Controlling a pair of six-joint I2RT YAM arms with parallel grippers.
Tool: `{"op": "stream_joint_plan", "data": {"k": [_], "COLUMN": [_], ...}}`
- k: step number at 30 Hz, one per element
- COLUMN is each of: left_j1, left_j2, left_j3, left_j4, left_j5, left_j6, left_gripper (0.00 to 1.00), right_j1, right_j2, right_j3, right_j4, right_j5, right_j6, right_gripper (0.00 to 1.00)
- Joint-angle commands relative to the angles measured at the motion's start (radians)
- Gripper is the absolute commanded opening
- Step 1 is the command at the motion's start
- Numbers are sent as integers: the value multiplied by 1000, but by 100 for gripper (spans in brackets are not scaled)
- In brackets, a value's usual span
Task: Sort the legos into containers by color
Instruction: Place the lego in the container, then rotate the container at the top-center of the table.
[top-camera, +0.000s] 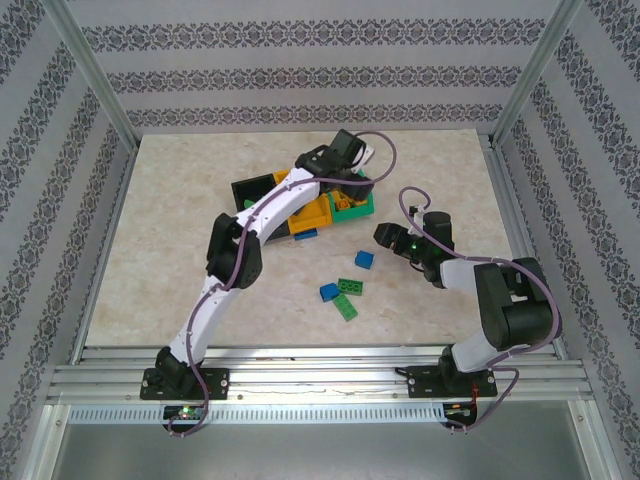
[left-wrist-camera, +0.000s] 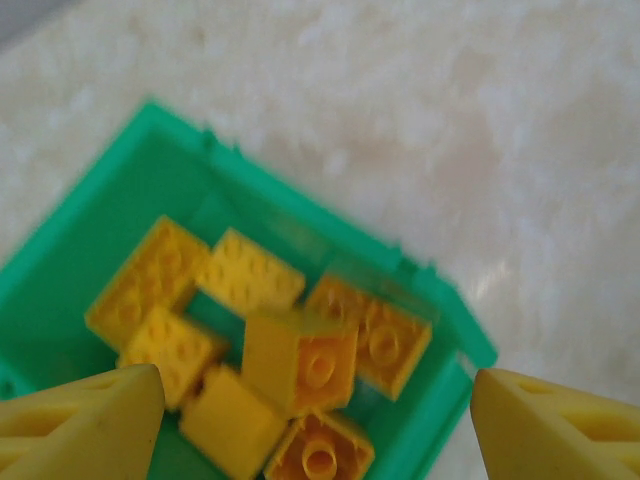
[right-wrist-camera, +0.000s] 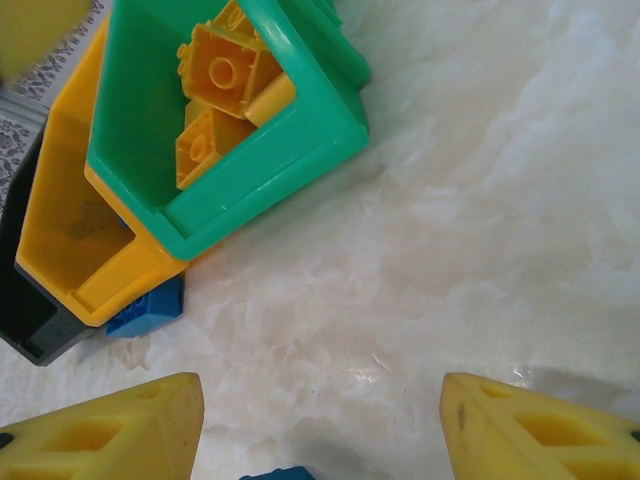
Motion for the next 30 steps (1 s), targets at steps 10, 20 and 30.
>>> {"op": "stream_joint_plan", "data": {"k": [10,20,30], "left_j1": [76,257,323], "left_j2": [-597,-460,-256], "left_j3": [-927,-901,-582], "left_j4": [386,459,334], "left_j5": [12,186,202], "left_j6": [-182,-279,-225], "left_gripper": [75,74,74], "right_j1": [-5,-3,4], "right_j2": [23,20,13], "right_j3": [10,10,10], "right_j4": [59,54,48], "right_j5": [-35,-31,-28], "right_j6": [25,18,10], "right_gripper": [64,67,68]}}
